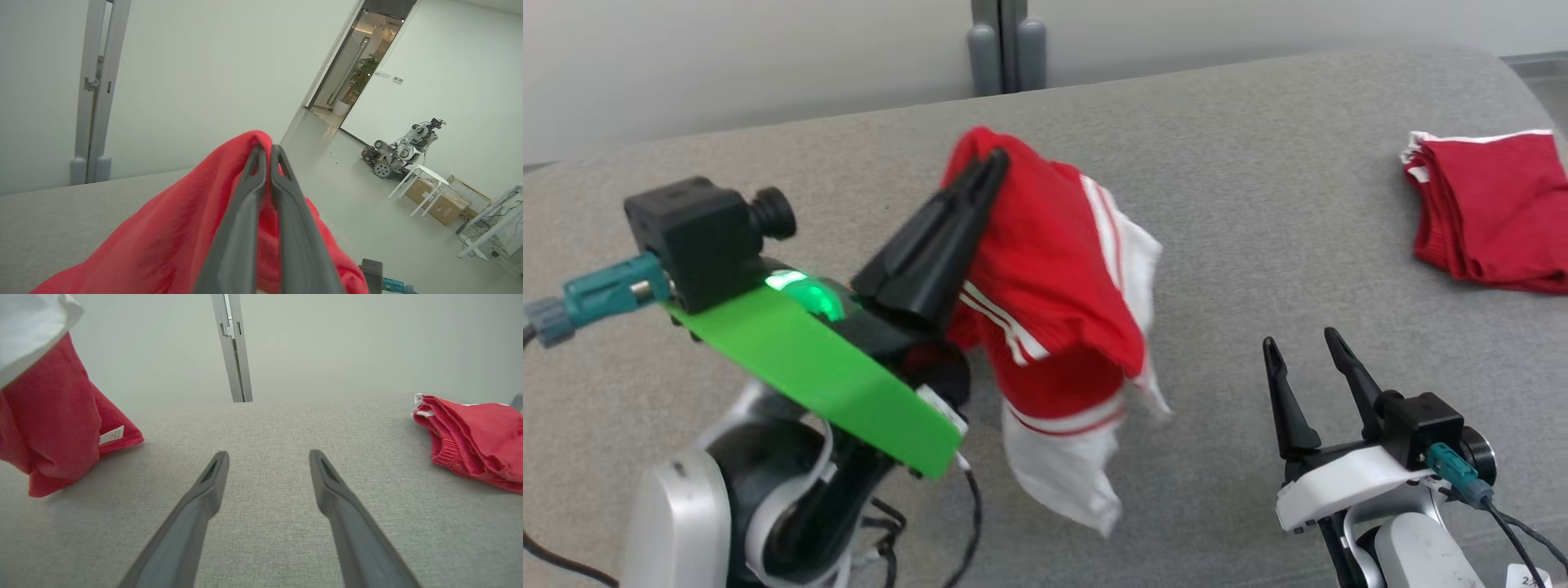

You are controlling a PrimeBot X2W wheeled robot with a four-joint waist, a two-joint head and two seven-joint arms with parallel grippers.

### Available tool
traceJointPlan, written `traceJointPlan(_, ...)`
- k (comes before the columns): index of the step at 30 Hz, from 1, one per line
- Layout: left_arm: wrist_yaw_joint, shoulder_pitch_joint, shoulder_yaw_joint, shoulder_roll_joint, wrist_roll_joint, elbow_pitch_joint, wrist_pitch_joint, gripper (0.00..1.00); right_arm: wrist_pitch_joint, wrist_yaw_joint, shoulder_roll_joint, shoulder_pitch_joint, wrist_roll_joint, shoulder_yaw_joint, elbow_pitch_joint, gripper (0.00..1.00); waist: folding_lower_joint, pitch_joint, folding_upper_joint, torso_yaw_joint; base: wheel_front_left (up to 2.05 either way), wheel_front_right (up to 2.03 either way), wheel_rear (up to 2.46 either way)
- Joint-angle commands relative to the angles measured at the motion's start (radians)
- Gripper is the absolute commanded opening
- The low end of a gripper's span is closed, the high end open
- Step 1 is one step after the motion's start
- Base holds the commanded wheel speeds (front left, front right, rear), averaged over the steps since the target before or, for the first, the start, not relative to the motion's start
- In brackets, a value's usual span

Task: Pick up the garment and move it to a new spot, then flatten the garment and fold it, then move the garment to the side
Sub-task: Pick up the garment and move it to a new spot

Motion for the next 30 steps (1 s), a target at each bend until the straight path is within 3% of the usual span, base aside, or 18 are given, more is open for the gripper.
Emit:
traceJointPlan(1, 0.026, 0.023, -0.031, -0.001, -0.032, -0.037, 0.009, 0.0, 0.0, -0.002, -0.001, 0.014, 0.009, -0.003, -0.001, 1.0, 0.0001, -0.023, -0.0001, -0.07, 0.0, 0.0, 0.0)
traceJointPlan(7, 0.184, 0.022, -0.163, -0.004, -0.208, -0.16, -0.042, 0.0, 0.0, -0.002, -0.001, -0.004, 0.025, -0.008, -0.006, 1.0, 0.0001, -0.001, -0.0001, -0.134, 0.0, 0.0, 0.0)
traceJointPlan(12, 0.267, -0.044, -0.17, -0.004, -0.273, -0.098, -0.115, 0.0, 0.0, -0.002, -0.001, -0.021, 0.042, 0.001, -0.001, 1.0, 0.0001, 0.015, -0.0001, -0.183, 0.0, 0.0, 0.0)
traceJointPlan(17, 0.277, -0.1, -0.118, 0.012, -0.27, 0.091, -0.133, 0.0, 0.0, -0.002, -0.001, -0.029, 0.061, 0.007, 0.006, 1.0, 0.0001, 0.027, -0.0001, -0.224, 0.0, 0.0, 0.0)
traceJointPlan(22, 0.245, -0.135, -0.025, 0.093, -0.217, 0.331, -0.191, 0.0, 0.0, -0.002, -0.001, -0.038, 0.074, 0.014, 0.012, 1.0, 0.0001, 0.04, -0.0001, -0.262, 0.0, 0.0, 0.0)
traceJointPlan(30, 0.25, -0.193, 0.156, 0.155, -0.24, 0.754, -0.299, 0.0, 0.0, -0.002, 0.0, -0.048, 0.078, 0.018, 0.025, 1.0, 0.0001, 0.068, -0.0001, -0.289, 0.0, 0.0, 0.0)
